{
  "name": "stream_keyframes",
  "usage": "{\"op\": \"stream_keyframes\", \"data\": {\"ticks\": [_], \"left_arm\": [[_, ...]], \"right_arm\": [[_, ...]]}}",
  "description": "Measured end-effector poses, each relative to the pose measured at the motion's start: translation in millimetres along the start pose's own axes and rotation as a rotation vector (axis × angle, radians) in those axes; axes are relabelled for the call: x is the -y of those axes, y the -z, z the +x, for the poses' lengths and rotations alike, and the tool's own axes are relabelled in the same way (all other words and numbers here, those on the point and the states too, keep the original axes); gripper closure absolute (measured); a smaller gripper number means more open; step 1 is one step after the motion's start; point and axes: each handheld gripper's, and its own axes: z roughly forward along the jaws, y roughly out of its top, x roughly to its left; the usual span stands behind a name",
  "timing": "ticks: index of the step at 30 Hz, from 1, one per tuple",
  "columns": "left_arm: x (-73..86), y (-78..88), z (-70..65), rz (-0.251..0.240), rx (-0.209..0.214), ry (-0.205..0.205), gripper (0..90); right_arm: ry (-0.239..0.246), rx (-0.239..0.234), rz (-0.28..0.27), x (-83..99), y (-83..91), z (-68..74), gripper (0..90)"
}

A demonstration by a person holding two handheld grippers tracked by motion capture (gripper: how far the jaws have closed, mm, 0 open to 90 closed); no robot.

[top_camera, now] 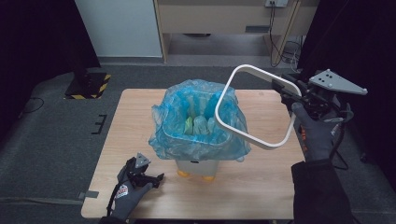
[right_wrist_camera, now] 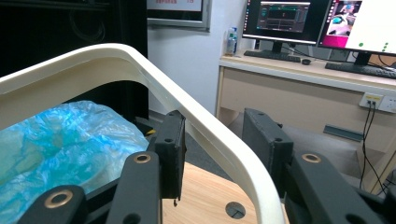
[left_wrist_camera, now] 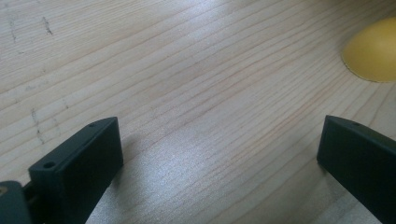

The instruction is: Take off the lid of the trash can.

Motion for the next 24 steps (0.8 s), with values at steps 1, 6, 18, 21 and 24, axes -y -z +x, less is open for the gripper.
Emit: {"op": "stream_keyframes", "data": {"ticks": [1,6,18,21,24], "left_arm": [[0.0,0.0,0.0,0.0,0.0,0.0,0.0],[0.0,0.0,0.0,0.0,0.0,0.0,0.0],[0.0,-0.1,-0.6,-0.001,-0.004,0.003,0.0],[0.0,-0.1,-0.7,-0.001,-0.005,0.004,0.0],[0.0,-0.1,-0.8,-0.001,-0.005,0.004,0.0]], "right_arm": [[-0.007,0.003,-0.004,1.2,1.7,-1.0,60.4],[-0.02,0.017,-0.024,7.0,10.9,-6.8,60.3],[-0.062,0.054,-0.07,27.4,32.3,-22.1,60.3],[-0.072,0.067,-0.081,31.2,36.9,-25.6,60.2],[-0.073,0.077,-0.081,35.6,40.4,-28.1,60.2]]}}
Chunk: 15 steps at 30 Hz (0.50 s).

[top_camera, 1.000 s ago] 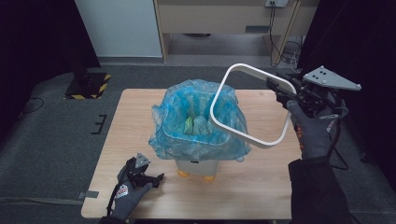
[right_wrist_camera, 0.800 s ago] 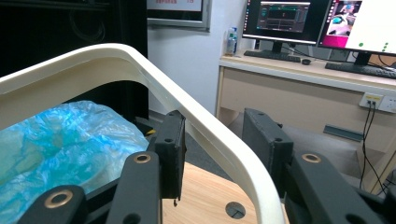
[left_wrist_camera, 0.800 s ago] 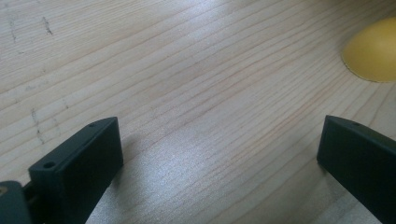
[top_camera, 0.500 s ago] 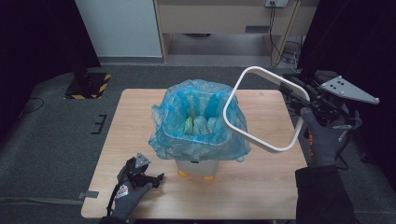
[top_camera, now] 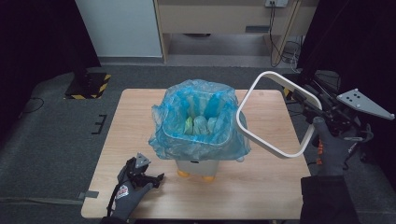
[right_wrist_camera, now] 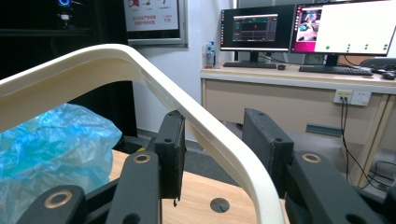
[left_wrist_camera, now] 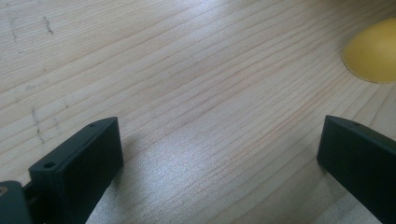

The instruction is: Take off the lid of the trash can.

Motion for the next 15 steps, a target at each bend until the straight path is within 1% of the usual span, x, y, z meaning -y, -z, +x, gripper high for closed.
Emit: {"op": "stream_keyframes", "data": {"ticks": [9,15], "left_arm": [[0.0,0.0,0.0,0.0,0.0,0.0,0.0],[0.0,-0.1,-0.2,-0.001,-0.001,0.002,0.0]], "right_arm": [[-0.024,0.029,0.004,16.7,6.0,-10.7,60.1],[-0.028,0.046,0.031,32.8,7.3,-15.8,59.9]]}}
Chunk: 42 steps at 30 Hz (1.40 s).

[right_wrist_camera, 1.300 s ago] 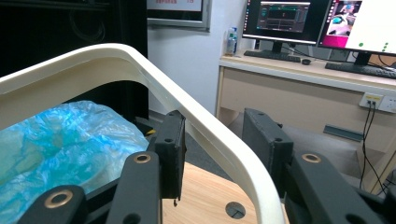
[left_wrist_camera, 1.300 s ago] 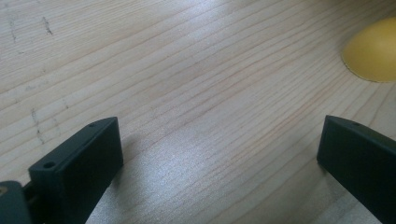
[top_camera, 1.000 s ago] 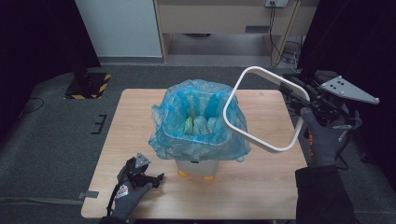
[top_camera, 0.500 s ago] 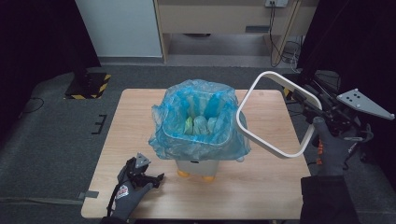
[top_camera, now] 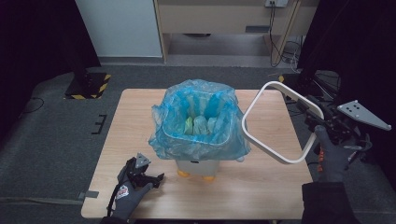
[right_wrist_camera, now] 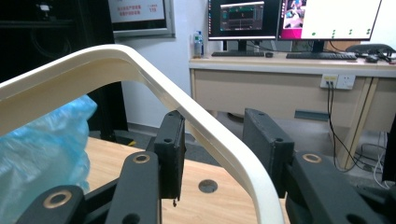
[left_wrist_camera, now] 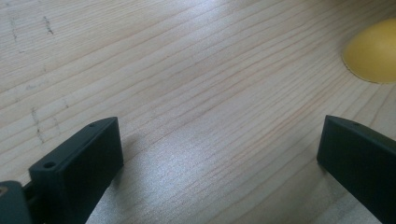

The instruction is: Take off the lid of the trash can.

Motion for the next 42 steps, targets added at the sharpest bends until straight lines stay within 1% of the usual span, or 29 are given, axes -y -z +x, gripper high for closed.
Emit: {"op": "stream_keyframes", "data": {"ticks": [9,12,14,17,19,23,31,37,42], "left_arm": [[0.0,0.0,0.0,0.0,0.0,0.0,0.0],[0.0,0.0,0.0,0.0,0.0,0.0,0.0],[0.0,0.0,0.0,0.0,0.0,0.0,0.0],[0.0,0.0,0.0,0.0,0.0,0.0,0.0],[0.0,0.0,-0.1,0.0,-0.001,0.0,0.0],[-0.3,0.0,-0.4,0.002,-0.001,0.001,0.0],[-0.3,-0.1,-0.4,0.002,-0.001,0.001,0.0],[-0.3,0.0,-0.4,0.003,-0.001,0.001,0.0],[-0.3,0.0,-0.4,0.002,-0.001,0.001,0.0]], "right_arm": [[-0.041,0.018,0.014,26.7,0.3,-11.1,59.8],[-0.04,0.033,0.026,36.2,0.0,-14.2,59.7],[-0.045,0.038,0.039,40.2,-1.1,-17.2,59.7],[-0.05,0.042,0.041,43.4,-1.5,-19.2,59.7],[-0.043,0.048,0.048,47.3,-2.5,-20.4,59.6],[-0.066,0.054,0.073,58.6,-5.6,-22.7,59.5],[-0.073,0.085,0.115,77.6,-7.3,-28.6,59.1],[-0.063,0.089,0.149,89.3,-13.5,-25.5,58.7],[-0.047,0.093,0.197,100.7,-20.9,-24.1,58.7]]}}
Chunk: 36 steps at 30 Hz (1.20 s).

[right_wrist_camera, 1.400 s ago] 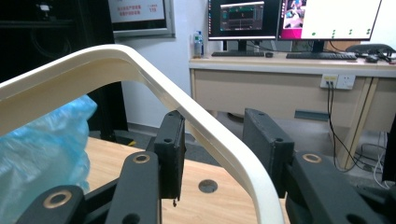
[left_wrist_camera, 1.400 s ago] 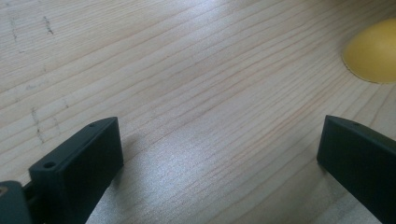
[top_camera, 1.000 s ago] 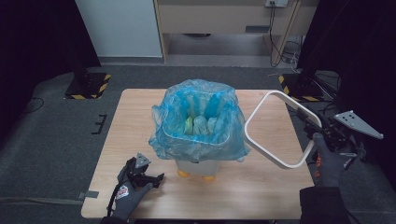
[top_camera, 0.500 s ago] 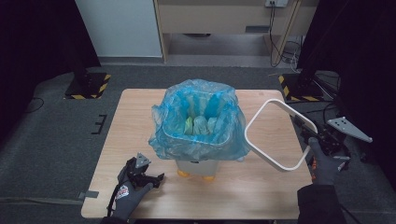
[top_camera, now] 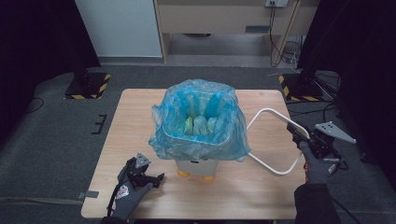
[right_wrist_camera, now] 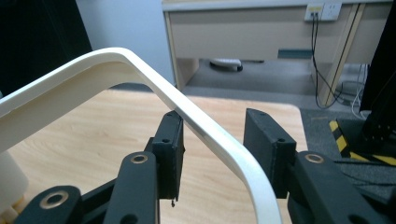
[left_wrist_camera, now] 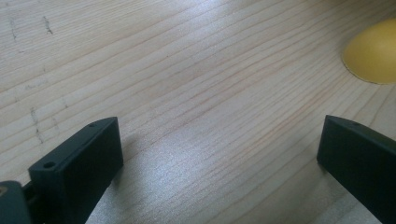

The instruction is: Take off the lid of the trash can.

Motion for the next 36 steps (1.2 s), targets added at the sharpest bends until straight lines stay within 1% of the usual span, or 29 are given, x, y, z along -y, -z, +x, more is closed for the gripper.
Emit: {"op": "stream_keyframes", "data": {"ticks": [2,7,10,13,17,19,23,28,32,36], "left_arm": [[0.0,0.0,0.0,0.0,0.0,0.0,0.0],[0.0,0.0,0.0,0.0,0.0,0.0,0.0],[0.0,0.0,0.0,0.0,0.0,0.0,0.0],[0.0,0.0,0.0,0.0,0.0,0.0,0.0],[0.0,0.0,0.0,0.0,0.0,0.0,0.0],[0.0,0.0,0.0,0.0,0.0,0.0,0.0],[0.0,0.0,0.0,0.0,0.0,0.0,0.0],[0.0,0.0,0.0,0.0,0.0,0.0,0.0],[0.0,0.0,0.0,0.0,0.0,0.0,0.0],[0.0,0.0,0.0,0.0,0.0,0.0,0.0]], "right_arm": [[-0.005,-0.002,0.02,5.1,-3.7,0.8,58.7],[0.009,-0.008,0.066,17.4,-13.1,3.6,58.6],[-0.001,-0.017,0.09,22.7,-17.4,5.8,58.6],[0.023,-0.016,0.121,30.2,-22.6,7.6,58.4],[0.029,-0.016,0.154,38.2,-27.9,10.4,58.3],[0.042,-0.009,0.169,42.5,-29.5,9.4,58.3],[0.031,0.001,0.222,56.2,-33.9,5.6,58.1],[0.03,0.006,0.27,67.4,-38.8,3.4,58.0],[0.055,0.011,0.314,75.6,-43.8,3.1,57.7],[0.054,0.008,0.336,80.1,-46.1,1.8,57.3]]}}
